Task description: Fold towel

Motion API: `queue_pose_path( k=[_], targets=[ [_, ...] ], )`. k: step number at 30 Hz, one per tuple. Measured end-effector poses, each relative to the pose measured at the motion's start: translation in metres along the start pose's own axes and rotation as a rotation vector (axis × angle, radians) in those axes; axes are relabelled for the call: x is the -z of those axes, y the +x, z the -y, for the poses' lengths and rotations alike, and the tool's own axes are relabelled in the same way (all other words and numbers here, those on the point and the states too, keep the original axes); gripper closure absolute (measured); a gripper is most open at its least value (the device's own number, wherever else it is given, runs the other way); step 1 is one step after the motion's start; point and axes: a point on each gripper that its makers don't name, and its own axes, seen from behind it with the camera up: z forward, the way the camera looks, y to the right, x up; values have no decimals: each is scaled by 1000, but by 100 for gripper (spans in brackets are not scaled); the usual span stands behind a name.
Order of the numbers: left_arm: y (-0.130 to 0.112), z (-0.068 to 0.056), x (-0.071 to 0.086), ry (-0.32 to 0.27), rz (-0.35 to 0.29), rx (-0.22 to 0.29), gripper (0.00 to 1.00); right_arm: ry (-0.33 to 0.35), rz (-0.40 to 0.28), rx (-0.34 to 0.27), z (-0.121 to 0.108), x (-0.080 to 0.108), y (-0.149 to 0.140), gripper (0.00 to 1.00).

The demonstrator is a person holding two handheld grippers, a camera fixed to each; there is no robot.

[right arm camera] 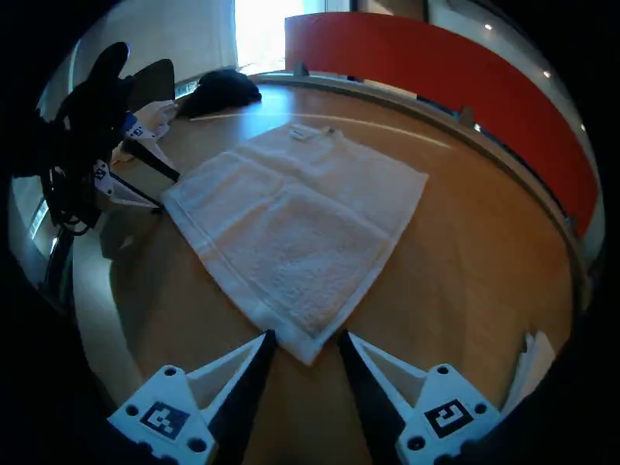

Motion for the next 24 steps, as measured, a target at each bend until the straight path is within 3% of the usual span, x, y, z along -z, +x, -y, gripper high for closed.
queue_pose_path(
  k=[4,8,16,21,24],
  targets=[
    [0,0,0,8,3,9,24,-2,-1,-10,-1,0,0,52],
    [0,-2,0,10,7,8,30,0,1,-14,-2,0,0,52],
    [1,-4,0,11,14,12,32,11,7,-16,0,1,0,53],
    [2,-6,0,12,20,13,50,18,6,-19,3,1,1,69],
    [3,-8,-1,14,20,16,60,23,5,-21,6,0,1,73]
  ],
)
